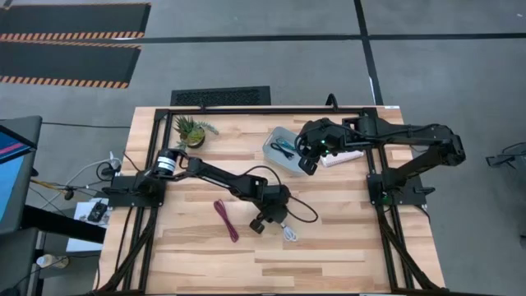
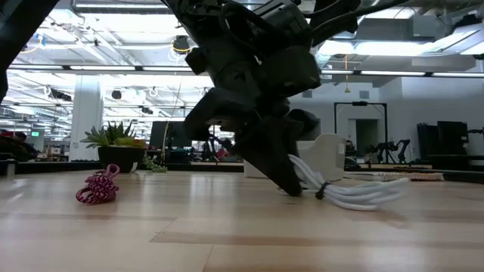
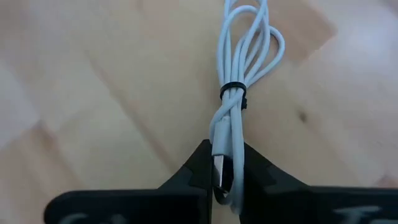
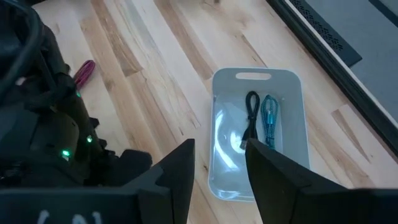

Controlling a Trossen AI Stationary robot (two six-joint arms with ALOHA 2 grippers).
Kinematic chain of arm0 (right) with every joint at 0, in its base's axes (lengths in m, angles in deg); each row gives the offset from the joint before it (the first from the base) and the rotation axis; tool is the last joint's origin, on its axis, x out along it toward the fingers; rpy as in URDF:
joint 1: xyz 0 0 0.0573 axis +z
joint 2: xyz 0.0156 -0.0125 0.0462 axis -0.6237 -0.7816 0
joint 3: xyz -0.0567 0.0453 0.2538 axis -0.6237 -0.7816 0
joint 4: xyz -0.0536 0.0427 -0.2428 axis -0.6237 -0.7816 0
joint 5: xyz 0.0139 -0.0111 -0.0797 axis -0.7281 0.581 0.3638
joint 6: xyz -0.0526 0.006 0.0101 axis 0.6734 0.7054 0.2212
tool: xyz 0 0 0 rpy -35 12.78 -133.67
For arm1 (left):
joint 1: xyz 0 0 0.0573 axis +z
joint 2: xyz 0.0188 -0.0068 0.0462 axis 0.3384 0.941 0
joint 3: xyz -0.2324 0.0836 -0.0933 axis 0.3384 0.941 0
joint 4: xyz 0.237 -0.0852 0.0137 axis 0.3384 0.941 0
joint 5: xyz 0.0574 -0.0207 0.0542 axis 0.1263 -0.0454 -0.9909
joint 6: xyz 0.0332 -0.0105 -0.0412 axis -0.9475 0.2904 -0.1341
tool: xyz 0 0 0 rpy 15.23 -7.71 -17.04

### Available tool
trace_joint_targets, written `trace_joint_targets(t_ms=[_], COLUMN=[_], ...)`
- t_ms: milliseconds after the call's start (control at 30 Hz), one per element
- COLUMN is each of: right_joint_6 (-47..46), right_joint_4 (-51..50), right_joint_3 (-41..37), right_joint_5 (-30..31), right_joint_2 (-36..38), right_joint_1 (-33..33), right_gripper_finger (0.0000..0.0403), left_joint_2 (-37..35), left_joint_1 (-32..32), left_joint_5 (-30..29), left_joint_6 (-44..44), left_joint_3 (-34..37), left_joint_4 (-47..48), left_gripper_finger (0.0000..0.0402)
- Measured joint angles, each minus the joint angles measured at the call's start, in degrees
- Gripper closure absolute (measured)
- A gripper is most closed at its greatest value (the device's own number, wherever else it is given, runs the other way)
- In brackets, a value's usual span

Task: Pick and place USB-C Cables
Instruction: Put the white USB cable into the grey bin

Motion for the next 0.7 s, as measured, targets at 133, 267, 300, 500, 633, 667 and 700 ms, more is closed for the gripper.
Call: trace_joint_targets(t_ms=[133, 267, 300, 500, 633, 667, 700], right_joint_6=[1.4, 1.4, 1.4, 1.5, 1.5, 1.5, 1.5], right_joint_4=[-0.1, -0.1, -0.1, -0.3, -0.3, -0.5, -0.5], right_joint_3=[0.0, 0.0, 0.0, 0.0, 0.0, 0.0, 0.0], right_joint_5=[0.6, 0.6, 0.6, 0.6, 0.7, 0.7, 0.7], right_joint_2=[0.0, 0.0, 0.0, 0.0, 0.0, 0.0, 0.0], right_joint_1=[0.0, 0.0, 0.0, 0.0, 0.0, 0.0, 0.0], right_gripper_finger=[0.024, 0.0241, 0.0242, 0.0242, 0.0242, 0.0242, 0.0242], left_joint_2=[-2.2, -5.1, -5.8, -12.3, -18.0, -19.7, -21.5], left_joint_1=[0.2, 0.3, 0.3, 0.2, 0.7, 0.8, 0.9], left_joint_5=[-3.2, -6.1, -6.0, -5.8, -8.6, -9.0, -9.4], left_joint_6=[1.5, 2.0, 2.0, 2.5, 5.2, 6.1, 7.0], left_joint_3=[0.3, 0.3, 0.6, 7.7, 15.5, 17.6, 19.7], left_joint_4=[3.7, 8.5, 9.4, 9.4, 6.6, 5.9, 4.4], left_gripper_finger=[0.0395, 0.0387, 0.0387, 0.0394, 0.0389, 0.0388, 0.0387])
